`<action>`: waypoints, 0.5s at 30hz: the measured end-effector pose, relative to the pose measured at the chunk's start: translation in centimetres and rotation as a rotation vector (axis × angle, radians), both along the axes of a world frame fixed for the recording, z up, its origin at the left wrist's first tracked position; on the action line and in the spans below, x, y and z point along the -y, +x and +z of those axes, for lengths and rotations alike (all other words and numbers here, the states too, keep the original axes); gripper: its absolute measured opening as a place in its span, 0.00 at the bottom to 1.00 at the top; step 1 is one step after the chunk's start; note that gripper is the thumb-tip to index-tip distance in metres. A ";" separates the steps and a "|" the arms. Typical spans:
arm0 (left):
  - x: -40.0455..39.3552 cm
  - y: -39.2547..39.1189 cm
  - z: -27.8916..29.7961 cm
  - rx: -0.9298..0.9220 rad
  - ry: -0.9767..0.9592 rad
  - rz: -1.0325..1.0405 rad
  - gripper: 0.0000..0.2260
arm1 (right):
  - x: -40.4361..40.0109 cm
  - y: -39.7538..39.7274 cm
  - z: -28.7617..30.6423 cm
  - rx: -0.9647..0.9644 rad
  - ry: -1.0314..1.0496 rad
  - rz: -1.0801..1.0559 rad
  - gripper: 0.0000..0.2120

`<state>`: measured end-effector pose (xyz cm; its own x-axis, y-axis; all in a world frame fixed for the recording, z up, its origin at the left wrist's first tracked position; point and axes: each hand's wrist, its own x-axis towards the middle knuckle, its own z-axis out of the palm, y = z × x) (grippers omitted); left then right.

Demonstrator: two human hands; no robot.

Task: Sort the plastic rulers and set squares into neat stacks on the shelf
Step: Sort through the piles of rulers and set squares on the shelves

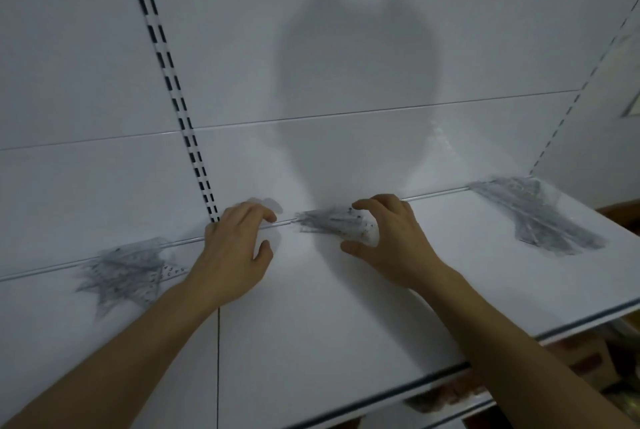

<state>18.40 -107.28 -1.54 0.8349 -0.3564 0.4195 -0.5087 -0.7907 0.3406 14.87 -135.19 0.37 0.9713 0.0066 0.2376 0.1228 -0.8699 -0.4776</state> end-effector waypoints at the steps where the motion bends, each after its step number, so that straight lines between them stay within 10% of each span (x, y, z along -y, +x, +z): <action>1: 0.0 -0.2 0.1 0.001 0.019 0.008 0.15 | 0.0 -0.6 -0.1 0.012 -0.013 0.010 0.32; 15: -15.2 -7.5 2.7 -0.037 0.180 0.241 0.23 | -15.6 -6.2 1.7 0.084 -0.148 0.383 0.30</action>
<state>10.91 -92.09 1.14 0.9179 -0.2114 0.3357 -0.2885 -0.9366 0.1990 8.63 -119.60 2.05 0.8694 0.4035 0.2853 0.4839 -0.8124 -0.3255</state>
